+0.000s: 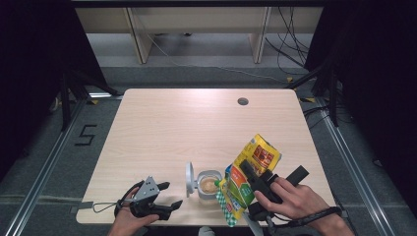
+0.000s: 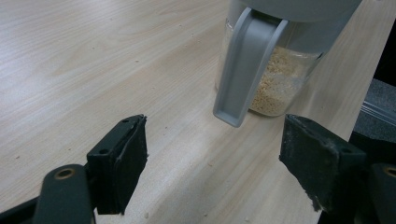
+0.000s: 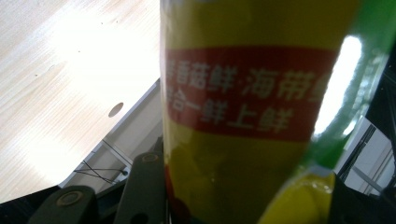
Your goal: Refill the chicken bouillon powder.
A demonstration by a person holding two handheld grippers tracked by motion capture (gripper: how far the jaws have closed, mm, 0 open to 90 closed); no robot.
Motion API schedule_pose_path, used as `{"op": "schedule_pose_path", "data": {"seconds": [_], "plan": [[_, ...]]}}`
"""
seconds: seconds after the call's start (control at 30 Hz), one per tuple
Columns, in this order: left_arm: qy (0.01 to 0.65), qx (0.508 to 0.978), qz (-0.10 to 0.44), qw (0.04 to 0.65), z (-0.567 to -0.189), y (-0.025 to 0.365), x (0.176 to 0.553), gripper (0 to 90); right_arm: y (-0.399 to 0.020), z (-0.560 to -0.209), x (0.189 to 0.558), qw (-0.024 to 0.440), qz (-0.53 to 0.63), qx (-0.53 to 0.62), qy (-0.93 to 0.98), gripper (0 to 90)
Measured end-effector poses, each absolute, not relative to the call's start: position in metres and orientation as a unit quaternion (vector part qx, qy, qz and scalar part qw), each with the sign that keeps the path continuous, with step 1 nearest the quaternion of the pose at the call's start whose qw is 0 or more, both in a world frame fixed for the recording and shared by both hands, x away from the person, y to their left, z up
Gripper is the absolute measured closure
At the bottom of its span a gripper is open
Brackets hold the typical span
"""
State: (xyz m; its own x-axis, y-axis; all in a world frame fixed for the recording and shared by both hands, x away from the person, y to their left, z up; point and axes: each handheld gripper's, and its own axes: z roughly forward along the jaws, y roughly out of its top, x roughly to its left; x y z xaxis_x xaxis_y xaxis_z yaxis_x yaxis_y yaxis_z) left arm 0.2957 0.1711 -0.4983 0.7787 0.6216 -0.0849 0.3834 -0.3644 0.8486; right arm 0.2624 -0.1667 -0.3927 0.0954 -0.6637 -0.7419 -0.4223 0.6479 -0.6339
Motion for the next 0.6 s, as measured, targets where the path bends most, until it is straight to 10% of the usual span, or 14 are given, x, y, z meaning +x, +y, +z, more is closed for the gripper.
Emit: {"op": "schedule_pose_path", "data": {"seconds": [0.6], "plan": [[0.305, 0.819, 0.127, 0.469, -0.498, 0.1718, 0.2959, 22.6, -0.1669, -0.3946, 0.2613, 0.621, -0.086, -0.402, 0.667, 64.2]]}}
